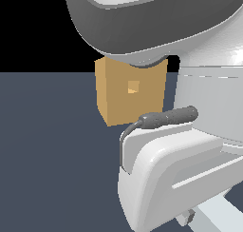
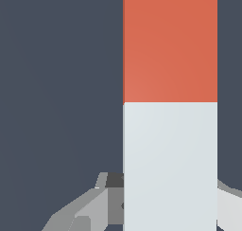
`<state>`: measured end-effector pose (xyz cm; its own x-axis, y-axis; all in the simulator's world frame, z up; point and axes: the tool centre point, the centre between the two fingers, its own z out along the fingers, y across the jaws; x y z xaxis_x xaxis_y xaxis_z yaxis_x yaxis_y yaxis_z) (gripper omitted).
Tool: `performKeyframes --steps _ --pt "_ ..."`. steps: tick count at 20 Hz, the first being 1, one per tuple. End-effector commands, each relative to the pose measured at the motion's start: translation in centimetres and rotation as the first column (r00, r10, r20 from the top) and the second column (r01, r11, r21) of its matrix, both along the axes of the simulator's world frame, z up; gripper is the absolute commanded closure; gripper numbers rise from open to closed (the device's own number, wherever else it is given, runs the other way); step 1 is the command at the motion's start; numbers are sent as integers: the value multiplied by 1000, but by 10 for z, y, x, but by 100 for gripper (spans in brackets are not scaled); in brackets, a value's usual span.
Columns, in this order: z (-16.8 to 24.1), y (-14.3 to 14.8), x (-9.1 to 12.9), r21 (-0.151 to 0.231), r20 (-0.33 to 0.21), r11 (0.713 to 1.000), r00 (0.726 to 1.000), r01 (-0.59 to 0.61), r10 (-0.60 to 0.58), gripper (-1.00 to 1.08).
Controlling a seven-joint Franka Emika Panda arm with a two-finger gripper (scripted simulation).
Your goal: Insert the peg into the horizontal hole in a box.
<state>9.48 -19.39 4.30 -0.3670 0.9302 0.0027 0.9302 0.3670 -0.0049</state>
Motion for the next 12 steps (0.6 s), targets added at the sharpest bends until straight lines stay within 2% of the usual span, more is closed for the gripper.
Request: performKeyframes --steps 1,12 --pt "15 22 2 -1 5 1000 1000 3 -3 108" --pt "72 123 4 -1 5 1000 1000 23 -23 108"
